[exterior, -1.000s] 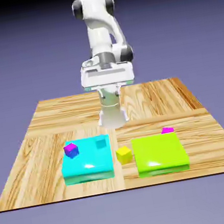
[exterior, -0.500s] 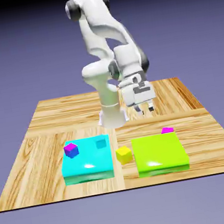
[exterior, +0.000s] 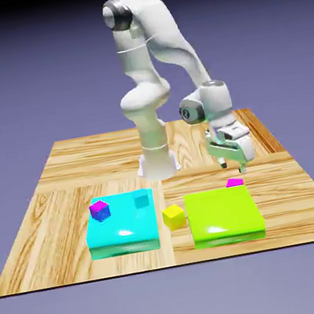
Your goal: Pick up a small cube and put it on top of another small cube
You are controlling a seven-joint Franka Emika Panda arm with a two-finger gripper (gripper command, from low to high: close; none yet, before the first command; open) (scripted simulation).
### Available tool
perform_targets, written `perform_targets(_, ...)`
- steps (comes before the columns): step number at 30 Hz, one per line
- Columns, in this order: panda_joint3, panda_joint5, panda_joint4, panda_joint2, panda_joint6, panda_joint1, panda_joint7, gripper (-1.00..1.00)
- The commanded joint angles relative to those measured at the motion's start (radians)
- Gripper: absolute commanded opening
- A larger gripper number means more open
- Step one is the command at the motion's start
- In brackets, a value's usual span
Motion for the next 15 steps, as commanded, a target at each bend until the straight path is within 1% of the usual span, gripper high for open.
perform_targets(1, -0.012, -0.007, -0.001, 0.015, -0.004, 0.033, -0.044, 0.0)
perform_targets(7, -0.082, -0.046, -0.008, 0.099, -0.029, 0.216, -0.286, 0.0)
perform_targets(8, -0.082, -0.046, -0.008, 0.099, -0.029, 0.216, -0.286, 0.0)
perform_targets(15, 0.111, 0.145, 0.034, 0.353, 0.181, 0.068, -0.415, 0.0)
